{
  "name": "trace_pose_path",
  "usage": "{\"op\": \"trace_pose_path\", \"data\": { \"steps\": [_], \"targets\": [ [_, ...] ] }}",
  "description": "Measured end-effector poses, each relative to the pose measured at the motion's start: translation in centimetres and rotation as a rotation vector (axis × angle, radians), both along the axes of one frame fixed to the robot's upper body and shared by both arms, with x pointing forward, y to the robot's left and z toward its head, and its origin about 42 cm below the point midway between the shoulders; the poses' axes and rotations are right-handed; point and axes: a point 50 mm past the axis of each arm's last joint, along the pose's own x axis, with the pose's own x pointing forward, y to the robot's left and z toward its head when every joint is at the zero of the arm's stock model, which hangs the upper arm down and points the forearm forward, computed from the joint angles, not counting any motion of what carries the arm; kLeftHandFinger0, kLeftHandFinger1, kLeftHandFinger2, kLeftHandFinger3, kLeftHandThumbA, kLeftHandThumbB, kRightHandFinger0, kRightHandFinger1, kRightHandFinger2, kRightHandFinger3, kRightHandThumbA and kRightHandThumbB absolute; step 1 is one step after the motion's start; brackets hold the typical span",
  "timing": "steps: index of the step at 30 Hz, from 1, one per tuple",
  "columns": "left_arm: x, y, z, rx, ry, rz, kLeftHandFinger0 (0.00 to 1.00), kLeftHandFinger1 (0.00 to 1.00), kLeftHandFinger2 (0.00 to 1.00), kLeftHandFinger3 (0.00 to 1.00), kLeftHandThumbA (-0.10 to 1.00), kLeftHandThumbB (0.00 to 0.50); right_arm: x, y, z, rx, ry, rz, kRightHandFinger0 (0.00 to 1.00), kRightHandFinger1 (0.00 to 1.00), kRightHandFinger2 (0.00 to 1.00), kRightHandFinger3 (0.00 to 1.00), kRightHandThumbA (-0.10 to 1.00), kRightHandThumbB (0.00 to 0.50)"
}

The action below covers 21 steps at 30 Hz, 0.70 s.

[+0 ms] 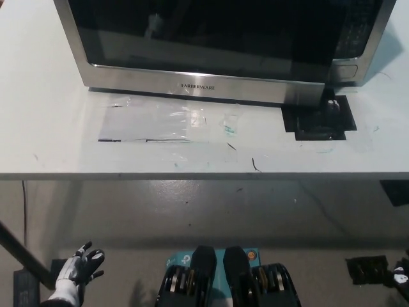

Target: A microwave is kept infront of the robot with its door slightly ajar. The robot uses its right hand to push the door towards the left to open it.

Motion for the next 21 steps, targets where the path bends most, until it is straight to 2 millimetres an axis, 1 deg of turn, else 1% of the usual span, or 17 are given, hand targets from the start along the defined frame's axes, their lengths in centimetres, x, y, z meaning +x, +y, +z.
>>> {"op": "trace_pose_path", "data": {
  "steps": [2, 3, 4, 6, 7, 8, 9, 11, 12, 13, 15, 16, 17, 18, 19, 20, 21],
  "targets": [
    [0.0, 0.0, 0.0, 0.000, 0.001, -0.001, 0.90, 0.93, 1.00, 1.00, 0.32, 0.123, -0.9, -0.3, 1.4, -0.025, -0.020, 0.016, 0.61, 0.86, 0.91, 1.00, 0.37, 0.222],
    [-0.1, 0.0, -0.1, 0.000, 0.002, -0.001, 0.89, 0.92, 1.00, 1.00, 0.31, 0.115, -1.3, -0.4, 2.0, -0.035, -0.027, 0.021, 0.55, 0.84, 0.90, 1.00, 0.43, 0.291],
    [-0.1, 0.0, -0.1, 0.000, 0.003, 0.000, 0.89, 0.92, 1.00, 1.00, 0.31, 0.115, -1.8, -0.6, 2.7, -0.046, -0.033, 0.025, 0.59, 0.87, 0.93, 1.00, 0.37, 0.235],
    [-0.2, 0.0, -0.1, 0.001, 0.004, 0.000, 0.89, 0.92, 1.00, 1.00, 0.31, 0.115, -2.6, -1.1, 4.3, -0.073, -0.052, 0.039, 0.60, 0.88, 0.94, 1.00, 0.37, 0.228],
    [-0.2, 0.0, -0.1, 0.000, 0.004, 0.000, 0.87, 0.91, 1.00, 1.00, 0.31, 0.132, -2.9, -1.2, 5.1, -0.081, -0.064, 0.045, 0.63, 0.88, 0.97, 1.00, 0.36, 0.198],
    [-0.2, 0.0, -0.1, 0.001, 0.005, 0.000, 0.87, 0.90, 1.00, 1.00, 0.31, 0.138, -3.1, -1.4, 5.8, -0.090, -0.071, 0.052, 0.64, 0.89, 0.98, 1.00, 0.35, 0.186],
    [-0.2, 0.0, -0.1, 0.000, 0.005, 0.000, 0.87, 0.90, 1.00, 1.00, 0.31, 0.129, -3.4, -1.5, 6.9, -0.101, -0.091, 0.061, 0.58, 0.85, 0.95, 1.00, 0.38, 0.219],
    [-0.2, 0.0, -0.2, 0.000, 0.007, 0.000, 0.87, 0.90, 1.00, 1.00, 0.31, 0.125, -3.5, -1.6, 8.6, -0.114, -0.121, 0.077, 0.57, 0.83, 0.93, 1.00, 0.35, 0.197],
    [-0.2, 0.0, -0.2, 0.000, 0.008, 0.000, 0.87, 0.90, 1.00, 1.00, 0.30, 0.128, -3.5, -1.6, 9.5, -0.124, -0.140, 0.086, 0.60, 0.85, 0.94, 1.00, 0.36, 0.197],
    [-0.2, 0.0, -0.2, 0.000, 0.010, -0.001, 0.87, 0.90, 1.00, 1.00, 0.31, 0.114, -3.4, -1.5, 10.7, -0.135, -0.166, 0.099, 0.63, 0.86, 0.95, 1.00, 0.35, 0.191],
    [-0.3, 0.0, -0.2, 0.000, 0.011, 0.000, 0.87, 0.90, 1.00, 1.00, 0.31, 0.121, -3.1, -1.4, 12.9, -0.153, -0.220, 0.128, 0.63, 0.83, 0.93, 1.00, 0.32, 0.190],
    [-0.3, 0.0, -0.2, 0.000, 0.011, 0.000, 0.87, 0.90, 1.00, 1.00, 0.31, 0.120, -2.8, -1.3, 14.4, -0.168, -0.256, 0.150, 0.63, 0.85, 0.94, 1.00, 0.30, 0.179],
    [-0.3, 0.0, -0.2, 0.000, 0.011, 0.000, 0.87, 0.90, 1.00, 1.00, 0.31, 0.124, -2.5, -1.1, 15.8, -0.176, -0.296, 0.173, 0.63, 0.85, 0.95, 1.00, 0.28, 0.162],
    [-0.3, 0.1, -0.2, 0.001, 0.012, 0.000, 0.87, 0.91, 1.00, 1.00, 0.31, 0.109, -2.2, -0.9, 17.0, -0.183, -0.328, 0.193, 0.60, 0.84, 0.94, 1.00, 0.26, 0.159],
    [-0.3, 0.2, -0.2, 0.002, 0.013, 0.001, 0.88, 0.91, 1.00, 1.00, 0.32, 0.107, -1.3, -0.6, 18.8, -0.194, -0.383, 0.223, 0.60, 0.84, 0.93, 1.00, 0.26, 0.159],
    [-0.3, 0.2, -0.1, 0.004, 0.013, 0.001, 0.87, 0.91, 1.00, 1.00, 0.32, 0.110, -0.5, -0.4, 20.0, -0.202, -0.421, 0.241, 0.59, 0.83, 0.92, 1.00, 0.24, 0.142],
    [-0.3, 0.2, 0.0, 0.004, 0.012, 0.000, 0.87, 0.91, 1.00, 1.00, 0.32, 0.109, 0.4, -0.1, 21.2, -0.205, -0.459, 0.258, 0.58, 0.82, 0.91, 1.00, 0.23, 0.142]
  ]
}}
